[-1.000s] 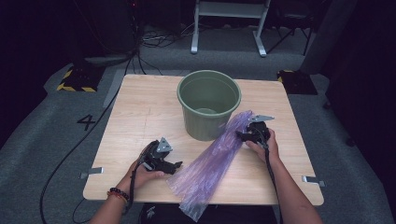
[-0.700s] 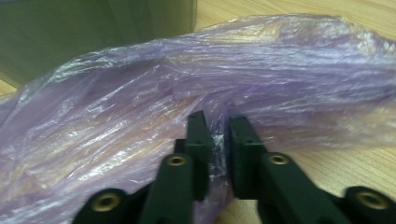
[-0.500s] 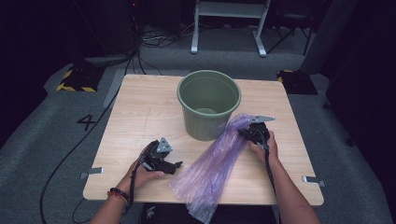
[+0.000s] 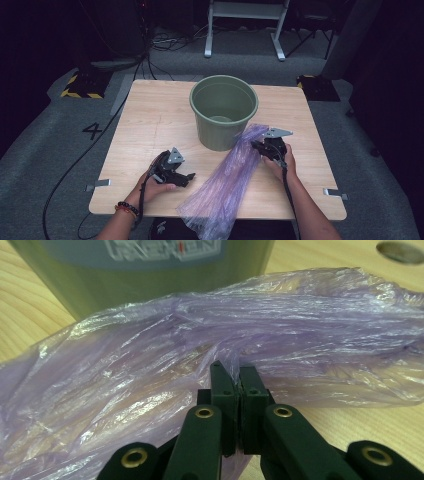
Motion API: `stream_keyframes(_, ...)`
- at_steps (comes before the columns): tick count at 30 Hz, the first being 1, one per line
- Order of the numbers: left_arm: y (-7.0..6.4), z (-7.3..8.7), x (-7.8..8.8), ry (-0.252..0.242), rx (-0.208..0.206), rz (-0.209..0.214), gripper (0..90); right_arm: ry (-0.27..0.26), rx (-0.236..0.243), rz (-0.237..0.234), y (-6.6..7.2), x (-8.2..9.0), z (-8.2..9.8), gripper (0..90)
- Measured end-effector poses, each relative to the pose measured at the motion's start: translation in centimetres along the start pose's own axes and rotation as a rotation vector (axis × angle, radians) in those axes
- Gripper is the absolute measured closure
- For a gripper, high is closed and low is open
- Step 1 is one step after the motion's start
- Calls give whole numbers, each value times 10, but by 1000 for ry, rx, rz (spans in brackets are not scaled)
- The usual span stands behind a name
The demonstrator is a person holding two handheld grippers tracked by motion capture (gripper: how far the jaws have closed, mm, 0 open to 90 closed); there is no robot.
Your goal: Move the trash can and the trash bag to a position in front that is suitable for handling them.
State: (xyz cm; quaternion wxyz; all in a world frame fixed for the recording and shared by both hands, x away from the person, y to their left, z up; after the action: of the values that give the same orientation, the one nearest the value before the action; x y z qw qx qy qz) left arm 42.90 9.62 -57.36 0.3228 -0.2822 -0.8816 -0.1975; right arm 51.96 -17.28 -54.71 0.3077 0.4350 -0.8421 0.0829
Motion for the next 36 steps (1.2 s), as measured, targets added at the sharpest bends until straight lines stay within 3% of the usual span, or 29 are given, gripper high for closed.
stream_keyframes(7, 0, 0, 0, 0, 0, 0, 159, -33, 9, 33, -4, 9, -11, 896)
stream_keyframes(19, 0, 0, 0, 0, 0, 0, 159, -102, -68, 140, -46, 38, -26, 896)
stream_keyframes(24, 0, 0, 0, -1, 1, 0, 159, -107, -81, 172, -56, 45, -27, 897)
stream_keyframes(36, 0, 0, 0, -1, 1, 0, 159, -139, -70, 188, -60, 57, -37, 897)
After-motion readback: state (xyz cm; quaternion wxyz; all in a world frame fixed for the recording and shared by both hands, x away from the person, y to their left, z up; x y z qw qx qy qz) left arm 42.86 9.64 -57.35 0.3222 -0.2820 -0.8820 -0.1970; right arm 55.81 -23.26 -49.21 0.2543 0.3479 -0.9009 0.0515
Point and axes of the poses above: each handheld gripper's, and its own axes: x roughly backward along the jaws, z roughly out of its underside, y roughly to its left, the point moved 10 cm from there along -x, roughly forward along the jaws, and after that the axes turned 14 degrees about -z, right-handed, at the moved point
